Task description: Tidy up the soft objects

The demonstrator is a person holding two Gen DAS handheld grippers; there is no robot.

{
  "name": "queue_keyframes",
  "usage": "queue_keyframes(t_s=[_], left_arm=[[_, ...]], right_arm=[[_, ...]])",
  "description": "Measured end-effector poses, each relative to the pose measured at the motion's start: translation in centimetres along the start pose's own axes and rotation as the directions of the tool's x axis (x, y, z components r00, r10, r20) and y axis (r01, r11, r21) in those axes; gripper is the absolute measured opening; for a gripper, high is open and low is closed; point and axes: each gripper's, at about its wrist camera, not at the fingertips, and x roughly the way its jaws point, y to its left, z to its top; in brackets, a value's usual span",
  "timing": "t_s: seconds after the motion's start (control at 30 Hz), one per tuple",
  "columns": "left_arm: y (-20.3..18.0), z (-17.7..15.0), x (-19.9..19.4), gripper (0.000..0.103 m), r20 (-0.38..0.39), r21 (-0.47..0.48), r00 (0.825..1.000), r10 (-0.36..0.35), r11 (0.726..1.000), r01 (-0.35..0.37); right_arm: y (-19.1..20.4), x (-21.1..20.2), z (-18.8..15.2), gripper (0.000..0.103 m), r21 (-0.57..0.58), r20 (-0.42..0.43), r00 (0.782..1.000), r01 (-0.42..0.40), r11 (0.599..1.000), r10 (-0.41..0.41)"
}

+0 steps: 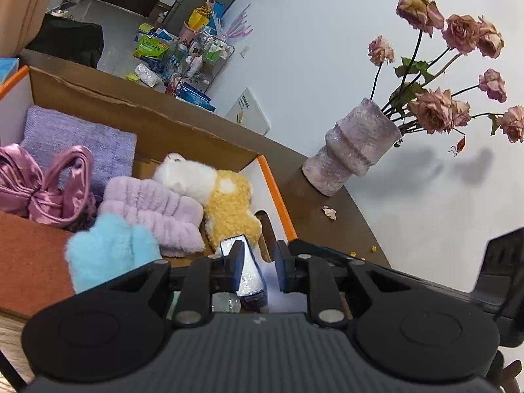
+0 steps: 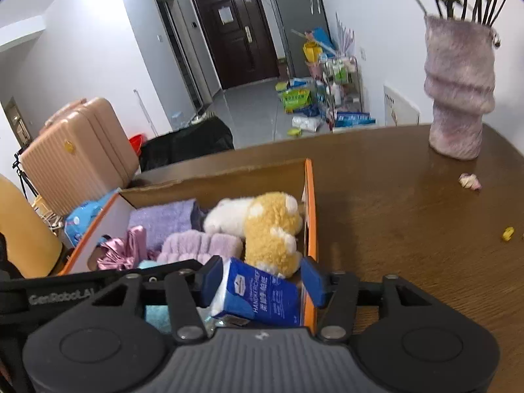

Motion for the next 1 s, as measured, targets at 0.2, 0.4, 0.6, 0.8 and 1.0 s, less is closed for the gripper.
queue_keyframes(t_s=[0.2, 0.4, 0.6, 0.8, 1.0], left_arm=[[-1.1, -0.2, -3.8, 0.029, 0.049, 0.092, 0.998, 0.042, 0.995, -0.046], [-1.1, -4.4, -11.3, 0.081, 0.172, 0.28, 0.969, 0.175, 0.935, -0.218], [-1.3, -12.2, -21.4, 0.103, 0.364, 0.367, 0.901, 0.235, 0.853, -0.37], [-1.1, -21.1, -29.7, 0.103, 0.524, 0.305, 0.793, 0.31, 0.802, -0.515], [-1.1, -27.9, -35.2, 0.103, 0.567, 0.232, 0.742, 0.359, 0.794, -0.562]], right_arm=[[1.4, -4.2, 0.1, 0.058, -0.044, 0.051, 0.999, 0.014, 0.999, -0.012], [3.3, -10.5, -3.7, 0.076, -0.109, 0.208, 0.976, 0.092, 0.99, -0.067], [5.7, -17.0, -10.8, 0.081, -0.156, 0.34, 0.94, 0.096, 0.983, -0.038], [7.8, -23.7, -19.6, 0.083, -0.154, 0.433, 0.901, 0.061, 0.986, 0.011], [9.0, -27.4, -28.5, 0.085, -0.171, 0.442, 0.897, 0.066, 0.983, 0.017]])
